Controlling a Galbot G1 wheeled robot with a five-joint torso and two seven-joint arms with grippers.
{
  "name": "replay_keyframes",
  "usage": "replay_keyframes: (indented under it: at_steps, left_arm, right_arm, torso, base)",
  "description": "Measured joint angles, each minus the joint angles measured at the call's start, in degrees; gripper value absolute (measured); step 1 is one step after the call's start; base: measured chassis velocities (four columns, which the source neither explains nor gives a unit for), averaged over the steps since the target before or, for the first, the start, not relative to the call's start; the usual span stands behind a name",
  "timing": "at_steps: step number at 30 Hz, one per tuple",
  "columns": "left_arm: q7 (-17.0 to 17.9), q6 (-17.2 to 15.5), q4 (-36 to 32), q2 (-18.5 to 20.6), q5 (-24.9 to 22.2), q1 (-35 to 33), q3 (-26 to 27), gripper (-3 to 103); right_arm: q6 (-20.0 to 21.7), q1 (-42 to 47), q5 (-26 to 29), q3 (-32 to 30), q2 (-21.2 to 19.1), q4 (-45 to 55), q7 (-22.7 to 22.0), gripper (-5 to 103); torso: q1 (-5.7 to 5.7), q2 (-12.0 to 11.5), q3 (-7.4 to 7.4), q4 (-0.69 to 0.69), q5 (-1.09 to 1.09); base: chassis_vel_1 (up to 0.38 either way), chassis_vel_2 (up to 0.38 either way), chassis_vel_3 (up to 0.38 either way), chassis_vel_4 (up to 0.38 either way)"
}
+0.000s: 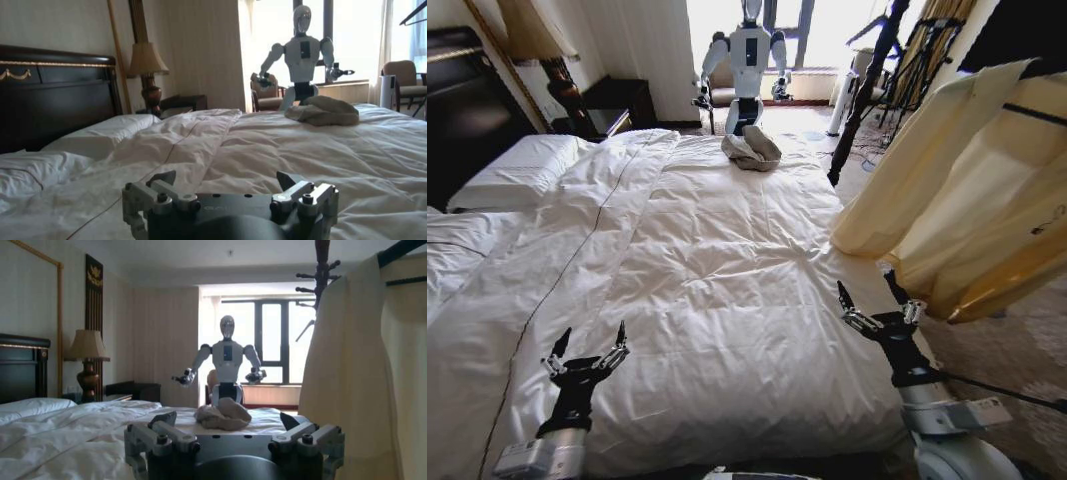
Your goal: Pick up the clothes from the bed and hang them on the clothes hanger.
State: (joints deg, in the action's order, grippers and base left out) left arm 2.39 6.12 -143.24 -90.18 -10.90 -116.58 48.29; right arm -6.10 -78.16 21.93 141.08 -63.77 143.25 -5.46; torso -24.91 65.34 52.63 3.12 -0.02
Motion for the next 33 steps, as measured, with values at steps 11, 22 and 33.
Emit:
replay_keyframes:
  at_steps: [11,22,33]
  left_arm:
    - [0.0,0.0,0.0,0.0,0.0,0.0,0.0,100]
    - [0.0,0.0,0.0,0.0,0.0,0.0,0.0,100]
    - [0.0,0.0,0.0,0.0,0.0,0.0,0.0,100]
  right_arm:
    - [0.0,0.0,0.0,0.0,0.0,0.0,0.0,100]
    - [0.0,0.0,0.0,0.0,0.0,0.0,0.0,100]
    - [0.0,0.0,0.0,0.0,0.0,0.0,0.0,100]
  torso:
    - [0.0,0.0,0.0,0.0,0.0]
    - [0.0,0.0,0.0,0.0,0.0]
    - [0.0,0.0,0.0,0.0,0.0]
  base:
    - [0.0,0.0,0.0,0.0]
    - [0.0,0.0,0.0,0.0]
    - [0.0,0.0,0.0,0.0]
